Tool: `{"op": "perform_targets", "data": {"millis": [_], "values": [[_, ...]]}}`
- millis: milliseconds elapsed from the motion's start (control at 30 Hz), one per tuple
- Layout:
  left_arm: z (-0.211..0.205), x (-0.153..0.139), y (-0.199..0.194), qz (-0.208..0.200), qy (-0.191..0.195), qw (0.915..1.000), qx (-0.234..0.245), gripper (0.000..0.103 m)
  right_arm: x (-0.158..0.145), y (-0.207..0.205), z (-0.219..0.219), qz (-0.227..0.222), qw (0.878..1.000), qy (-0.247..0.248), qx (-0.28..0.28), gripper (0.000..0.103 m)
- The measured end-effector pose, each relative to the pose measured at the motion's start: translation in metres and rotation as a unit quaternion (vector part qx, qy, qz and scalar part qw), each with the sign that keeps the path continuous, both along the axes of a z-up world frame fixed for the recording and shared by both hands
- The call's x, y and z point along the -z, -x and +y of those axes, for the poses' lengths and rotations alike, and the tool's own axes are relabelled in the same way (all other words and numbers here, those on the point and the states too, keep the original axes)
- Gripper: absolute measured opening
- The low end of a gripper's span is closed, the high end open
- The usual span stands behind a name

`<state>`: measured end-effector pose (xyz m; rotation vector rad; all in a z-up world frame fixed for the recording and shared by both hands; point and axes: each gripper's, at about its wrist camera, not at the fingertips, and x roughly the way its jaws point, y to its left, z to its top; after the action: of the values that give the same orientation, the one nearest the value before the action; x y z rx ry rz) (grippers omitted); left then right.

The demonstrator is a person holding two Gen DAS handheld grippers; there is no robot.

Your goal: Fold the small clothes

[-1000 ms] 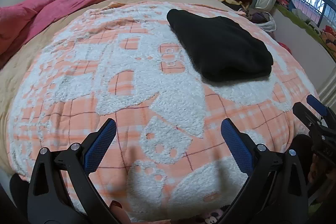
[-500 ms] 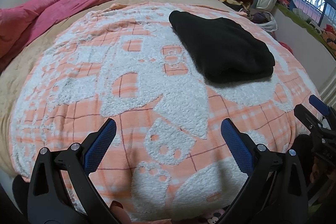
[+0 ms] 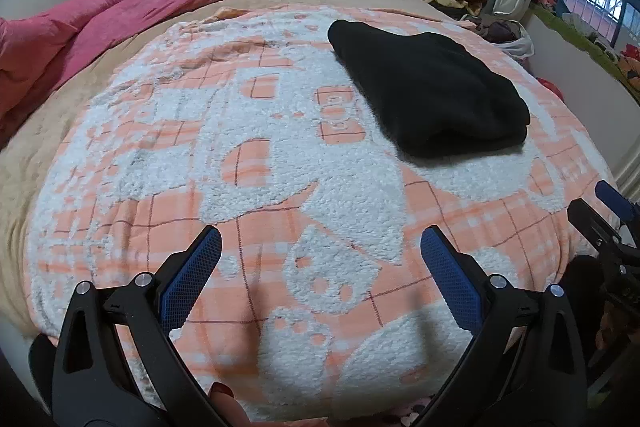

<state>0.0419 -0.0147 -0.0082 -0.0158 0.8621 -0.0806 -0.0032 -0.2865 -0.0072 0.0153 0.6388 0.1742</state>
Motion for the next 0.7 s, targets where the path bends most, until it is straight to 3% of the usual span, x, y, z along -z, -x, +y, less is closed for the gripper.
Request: {"op": "perform_targets", "data": {"millis": [500, 700], "values": [[0.002, 0.001, 0.001, 0.002, -0.002, 1.0, 0.005, 0.093, -0.002, 0.003, -0.004, 0.001, 1.0, 0.001, 0.009, 0.099], [0.017, -0.005, 0.002, -0.009, 0.001, 0.9999, -0.005, 0.093, -0.012, 0.017, -0.03, -0.023, 0.997, -0.003, 0.073, 0.098]]}}
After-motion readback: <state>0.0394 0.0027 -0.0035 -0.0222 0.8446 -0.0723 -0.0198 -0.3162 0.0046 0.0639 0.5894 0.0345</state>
